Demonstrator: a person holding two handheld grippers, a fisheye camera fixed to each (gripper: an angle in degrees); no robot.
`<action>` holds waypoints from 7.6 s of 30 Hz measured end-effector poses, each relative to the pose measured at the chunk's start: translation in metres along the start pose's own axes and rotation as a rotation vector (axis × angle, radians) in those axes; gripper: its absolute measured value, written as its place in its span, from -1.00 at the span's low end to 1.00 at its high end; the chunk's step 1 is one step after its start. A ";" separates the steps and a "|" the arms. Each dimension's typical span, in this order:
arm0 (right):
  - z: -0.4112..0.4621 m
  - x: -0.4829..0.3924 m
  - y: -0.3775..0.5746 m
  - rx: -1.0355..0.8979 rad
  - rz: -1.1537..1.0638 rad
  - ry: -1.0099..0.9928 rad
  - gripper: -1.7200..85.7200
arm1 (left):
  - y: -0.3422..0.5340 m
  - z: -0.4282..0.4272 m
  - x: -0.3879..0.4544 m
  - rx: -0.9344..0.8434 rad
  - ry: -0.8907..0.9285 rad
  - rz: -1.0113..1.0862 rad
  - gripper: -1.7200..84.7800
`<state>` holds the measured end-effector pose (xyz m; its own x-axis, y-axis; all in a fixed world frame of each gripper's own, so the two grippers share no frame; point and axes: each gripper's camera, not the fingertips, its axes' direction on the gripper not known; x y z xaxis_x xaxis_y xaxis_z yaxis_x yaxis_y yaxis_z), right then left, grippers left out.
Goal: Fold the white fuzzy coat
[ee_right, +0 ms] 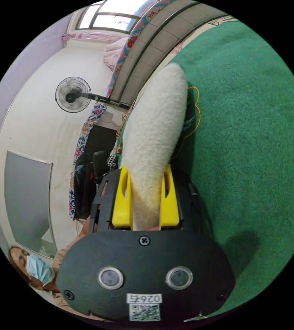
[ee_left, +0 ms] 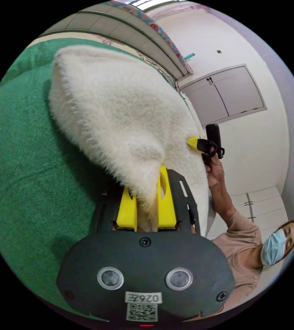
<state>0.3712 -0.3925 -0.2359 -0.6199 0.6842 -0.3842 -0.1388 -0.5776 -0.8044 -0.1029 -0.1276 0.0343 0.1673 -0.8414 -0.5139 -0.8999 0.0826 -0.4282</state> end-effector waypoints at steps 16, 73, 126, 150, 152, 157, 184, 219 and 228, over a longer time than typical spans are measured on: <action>-0.024 -0.074 0.058 0.001 0.007 0.039 -0.70 | -0.047 -0.010 0.009 0.078 0.133 -0.023 -0.65; -0.388 -0.221 0.308 0.716 -0.087 0.564 -0.88 | -0.200 0.200 0.370 0.249 0.443 0.769 -0.84; -0.088 -0.329 -0.018 -0.180 -0.652 0.893 -0.95 | -0.074 0.173 0.273 -0.219 -0.340 0.657 -0.95; -0.173 -0.333 -0.095 -0.639 -0.823 0.008 -0.83 | -0.175 -0.026 0.094 0.184 -0.527 0.050 -0.58; -0.220 -0.325 -0.115 -0.377 -0.760 -0.001 -0.82 | -0.166 -0.034 0.073 0.193 -0.358 0.019 -0.51; -0.347 -0.252 -0.147 0.372 -0.278 0.445 -0.76 | -0.149 -0.081 0.038 0.414 -0.028 -0.015 -0.69; -0.383 -0.253 -0.308 0.308 -0.275 1.105 -0.96 | -0.224 -0.207 -0.008 0.569 -0.037 -0.001 -0.66; -0.287 -0.186 -0.088 -0.078 -0.744 1.250 -0.87 | -0.169 -0.113 0.054 0.126 -0.189 -0.039 -0.49; -0.254 -0.186 -0.069 -0.172 -0.959 1.287 -0.85 | -0.205 -0.084 0.034 -0.052 0.000 -0.163 -0.43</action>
<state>0.6927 -0.3668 -0.2239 0.6781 0.6981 0.2298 0.0648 0.2548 -0.9648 0.0535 -0.2177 0.1670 0.3126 -0.8415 -0.4406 -0.8805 -0.0826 -0.4668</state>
